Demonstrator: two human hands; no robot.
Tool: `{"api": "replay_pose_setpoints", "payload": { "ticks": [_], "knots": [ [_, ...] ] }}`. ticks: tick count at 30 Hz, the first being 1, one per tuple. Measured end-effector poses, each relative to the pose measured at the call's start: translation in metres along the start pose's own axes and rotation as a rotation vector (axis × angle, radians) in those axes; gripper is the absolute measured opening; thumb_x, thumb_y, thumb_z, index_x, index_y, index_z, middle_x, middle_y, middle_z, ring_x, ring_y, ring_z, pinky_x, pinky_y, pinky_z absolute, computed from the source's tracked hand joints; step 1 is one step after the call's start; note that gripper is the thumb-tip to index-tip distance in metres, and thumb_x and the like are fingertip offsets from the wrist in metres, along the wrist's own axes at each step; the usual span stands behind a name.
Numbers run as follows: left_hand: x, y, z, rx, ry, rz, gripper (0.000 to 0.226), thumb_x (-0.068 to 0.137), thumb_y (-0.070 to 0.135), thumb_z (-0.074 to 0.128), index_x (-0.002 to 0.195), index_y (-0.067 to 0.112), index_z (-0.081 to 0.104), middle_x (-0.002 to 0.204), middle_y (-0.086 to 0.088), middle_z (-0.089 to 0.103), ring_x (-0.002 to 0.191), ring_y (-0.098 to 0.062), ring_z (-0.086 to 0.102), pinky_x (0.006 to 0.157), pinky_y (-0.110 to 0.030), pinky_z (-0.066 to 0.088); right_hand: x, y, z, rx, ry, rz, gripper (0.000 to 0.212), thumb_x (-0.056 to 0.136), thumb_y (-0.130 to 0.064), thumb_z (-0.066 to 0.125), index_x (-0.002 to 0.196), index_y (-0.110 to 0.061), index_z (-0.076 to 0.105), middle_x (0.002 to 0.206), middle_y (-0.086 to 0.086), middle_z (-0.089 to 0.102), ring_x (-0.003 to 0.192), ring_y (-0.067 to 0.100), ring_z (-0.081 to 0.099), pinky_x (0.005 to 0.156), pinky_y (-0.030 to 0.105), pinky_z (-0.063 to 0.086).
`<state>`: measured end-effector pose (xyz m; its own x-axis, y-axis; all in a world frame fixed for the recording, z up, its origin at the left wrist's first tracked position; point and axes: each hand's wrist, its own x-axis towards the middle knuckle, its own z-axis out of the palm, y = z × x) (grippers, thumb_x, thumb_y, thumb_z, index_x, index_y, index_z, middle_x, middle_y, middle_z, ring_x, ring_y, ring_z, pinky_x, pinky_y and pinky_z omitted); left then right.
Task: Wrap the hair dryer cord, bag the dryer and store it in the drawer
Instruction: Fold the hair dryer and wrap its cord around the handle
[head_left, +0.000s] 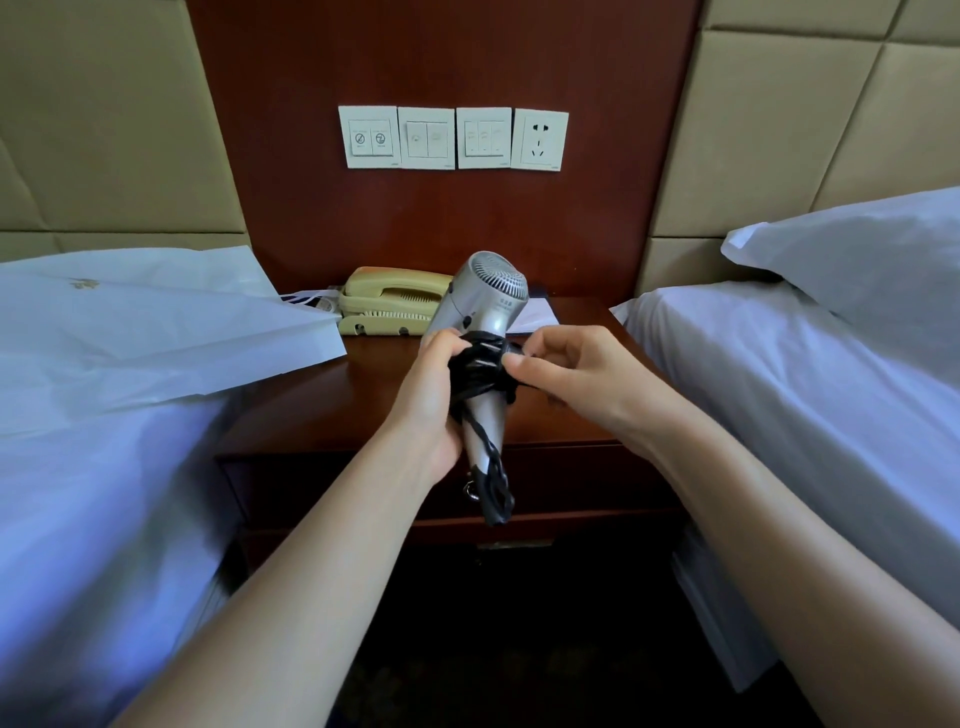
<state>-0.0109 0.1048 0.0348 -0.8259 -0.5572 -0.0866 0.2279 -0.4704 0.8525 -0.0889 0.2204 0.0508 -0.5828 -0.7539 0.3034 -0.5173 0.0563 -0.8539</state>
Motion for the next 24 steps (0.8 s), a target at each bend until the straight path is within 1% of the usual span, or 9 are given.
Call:
{"api": "replay_pose_setpoints", "payload": {
  "ticks": [1, 2, 5, 8, 11, 14, 17, 20, 24],
  "knots": [
    [-0.001, 0.000, 0.000, 0.016, -0.006, 0.006, 0.012, 0.089, 0.011, 0.039, 0.093, 0.014, 0.050, 0.086, -0.015, 0.061, 0.062, -0.026, 0.059, 0.051, -0.030, 0.052, 0.000, -0.001, -0.002, -0.011, -0.037, 0.010, 0.027, 0.086, -0.023, 0.065, 0.063, -0.014, 0.054, 0.047, -0.010, 0.048, 0.048, 0.007, 0.038, 0.051, 0.016, 0.029],
    [-0.002, 0.000, 0.000, 0.052, -0.024, 0.021, 0.010, 0.089, 0.012, 0.039, 0.092, 0.016, 0.047, 0.089, -0.016, 0.060, 0.062, -0.027, 0.059, 0.052, -0.031, 0.052, 0.000, -0.003, -0.004, -0.007, -0.065, 0.024, 0.027, 0.086, -0.022, 0.065, 0.064, -0.011, 0.054, 0.043, -0.012, 0.048, 0.045, 0.003, 0.037, 0.049, 0.012, 0.028],
    [-0.004, 0.000, 0.001, 0.191, -0.143, 0.109, 0.004, 0.096, 0.020, 0.036, 0.094, 0.022, 0.039, 0.102, -0.014, 0.057, 0.069, -0.029, 0.061, 0.056, -0.038, 0.053, 0.001, -0.007, -0.012, 0.040, -0.070, 0.078, 0.025, 0.085, -0.021, 0.065, 0.068, -0.005, 0.056, 0.038, -0.013, 0.045, 0.042, 0.003, 0.034, 0.051, 0.021, 0.028],
    [-0.009, 0.001, 0.002, 0.361, -0.245, 0.201, 0.002, 0.101, 0.022, 0.033, 0.101, 0.022, 0.035, 0.096, -0.011, 0.059, 0.062, -0.021, 0.065, 0.050, -0.037, 0.055, 0.000, -0.008, -0.017, 0.041, -0.031, 0.133, 0.028, 0.084, -0.024, 0.066, 0.063, -0.008, 0.056, 0.035, -0.012, 0.042, 0.039, 0.004, 0.033, 0.048, 0.021, 0.028],
    [-0.009, -0.004, 0.002, 0.470, -0.262, 0.255, 0.008, 0.101, 0.017, 0.031, 0.102, 0.022, 0.037, 0.098, -0.015, 0.059, 0.070, -0.025, 0.066, 0.049, -0.038, 0.056, -0.003, -0.004, -0.018, 0.046, 0.030, 0.153, 0.030, 0.083, -0.026, 0.067, 0.059, -0.011, 0.058, 0.034, -0.012, 0.041, 0.040, 0.005, 0.033, 0.048, 0.023, 0.026],
    [-0.008, -0.007, 0.005, 0.519, -0.263, 0.341, 0.017, 0.102, 0.017, 0.032, 0.096, 0.029, 0.042, 0.109, -0.020, 0.057, 0.077, -0.032, 0.066, 0.050, -0.038, 0.056, -0.005, -0.001, -0.017, 0.026, 0.103, 0.129, 0.031, 0.084, -0.028, 0.065, 0.061, -0.009, 0.060, 0.034, -0.013, 0.042, 0.043, 0.006, 0.031, 0.049, 0.023, 0.025],
    [-0.007, -0.010, 0.010, 0.523, -0.273, 0.373, 0.021, 0.102, 0.015, 0.033, 0.094, 0.030, 0.044, 0.116, -0.019, 0.053, 0.079, -0.034, 0.066, 0.051, -0.041, 0.057, -0.006, 0.002, -0.016, -0.029, 0.189, 0.091, 0.035, 0.086, -0.028, 0.064, 0.061, -0.004, 0.060, 0.036, -0.012, 0.038, 0.040, 0.004, 0.029, 0.043, 0.016, 0.023],
    [-0.006, -0.016, 0.015, 0.507, -0.277, 0.374, 0.022, 0.102, 0.015, 0.033, 0.095, 0.032, 0.044, 0.115, -0.013, 0.052, 0.079, -0.031, 0.066, 0.055, -0.042, 0.058, -0.006, 0.005, -0.016, -0.129, 0.243, 0.042, 0.041, 0.085, -0.030, 0.064, 0.064, 0.004, 0.059, 0.051, 0.000, 0.038, 0.045, 0.006, 0.028, 0.045, 0.022, 0.022],
    [-0.004, -0.018, 0.017, 0.431, -0.275, 0.379, 0.020, 0.103, 0.015, 0.031, 0.096, 0.029, 0.042, 0.102, -0.004, 0.053, 0.072, -0.026, 0.062, 0.059, -0.039, 0.056, -0.007, 0.008, -0.014, -0.189, 0.305, -0.014, 0.036, 0.085, -0.031, 0.063, 0.057, -0.010, 0.053, 0.048, -0.004, 0.041, 0.039, 0.006, 0.033, 0.044, 0.020, 0.024]
  ]
}}
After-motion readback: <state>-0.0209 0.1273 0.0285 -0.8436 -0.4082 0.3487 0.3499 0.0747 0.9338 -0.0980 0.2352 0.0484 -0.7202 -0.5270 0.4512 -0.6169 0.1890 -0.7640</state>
